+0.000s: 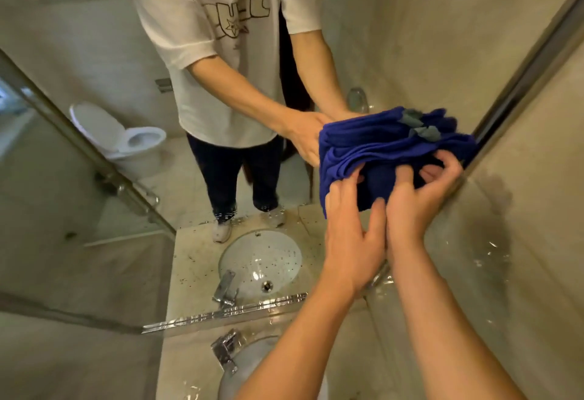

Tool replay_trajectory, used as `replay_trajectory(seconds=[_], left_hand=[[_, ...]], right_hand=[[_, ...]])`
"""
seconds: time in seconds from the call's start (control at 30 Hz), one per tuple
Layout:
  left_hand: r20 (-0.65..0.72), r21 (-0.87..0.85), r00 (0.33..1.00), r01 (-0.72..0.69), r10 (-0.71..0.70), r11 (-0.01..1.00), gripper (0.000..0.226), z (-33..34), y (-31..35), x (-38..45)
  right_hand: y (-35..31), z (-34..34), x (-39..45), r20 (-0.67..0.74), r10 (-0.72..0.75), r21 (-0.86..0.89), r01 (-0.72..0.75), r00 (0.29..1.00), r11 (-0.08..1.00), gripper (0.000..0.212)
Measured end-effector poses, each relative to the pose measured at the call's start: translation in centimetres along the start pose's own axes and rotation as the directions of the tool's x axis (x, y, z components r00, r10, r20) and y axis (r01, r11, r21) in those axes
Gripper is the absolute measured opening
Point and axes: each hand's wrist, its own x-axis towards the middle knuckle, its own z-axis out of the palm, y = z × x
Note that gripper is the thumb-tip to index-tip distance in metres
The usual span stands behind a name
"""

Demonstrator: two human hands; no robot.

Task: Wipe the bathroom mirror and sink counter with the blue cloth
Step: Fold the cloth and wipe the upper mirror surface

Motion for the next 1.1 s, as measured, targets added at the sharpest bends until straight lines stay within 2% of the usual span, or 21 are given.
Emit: replay_trajectory(seconds=[0.13,0.23,0.37,0.47,0.57,0.7,0.83,1.1], left_hand=[[-0.252,-0.050,0.965,0.058,-0.069,0.997,0.046,-5.1,-1.9,-0.5],[-0.314,-0.079,0.939,0.119,-0.138,0.990,0.048,-6.5,-2.4,-1.5],[-0.231,-0.023,0.968,0.091,-0.093,0.996,0.053,-3.3,-1.7,-1.3],[-0.076,0.032,0.997,0.035,-0.032,0.999,0.056,1.1,-0.8,0.0],[0.064,-0.011,0.995,0.078,-0.077,0.997,0.064,4.6,1.1,0.2],[0.127,-0.027,0.985,0.119,-0.115,0.993,0.071,5.1,1.5,0.0],[0.083,-0.001,0.990,0.115,-0.114,0.993,0.063,3.1,0.4,-0.3],[-0.179,0.033,0.970,0.173,-0.164,0.984,0.057,-5.7,-2.4,-2.2]], right_hand=[[-0.8,3.3,-6.1,0.160,-0.065,0.061,0.056,0.985,0.997,0.044],[-0.5,3.5,-8.1,0.256,-0.064,0.041,0.056,0.964,0.998,0.040],[0.1,1.2,-4.3,0.244,-0.044,0.024,0.040,0.969,0.999,0.041],[0.9,-1.4,0.9,0.149,-0.048,-0.028,0.053,0.988,0.998,0.042],[1.8,-3.8,4.9,0.108,-0.055,-0.110,0.067,0.993,0.992,0.042],[2.3,-4.1,5.3,0.127,-0.088,-0.118,0.103,0.988,0.988,0.041],[2.2,-2.6,3.0,0.086,-0.037,-0.054,0.041,0.996,0.998,0.041],[0.4,2.4,-6.7,0.224,-0.024,-0.026,0.030,0.974,0.999,0.042]])
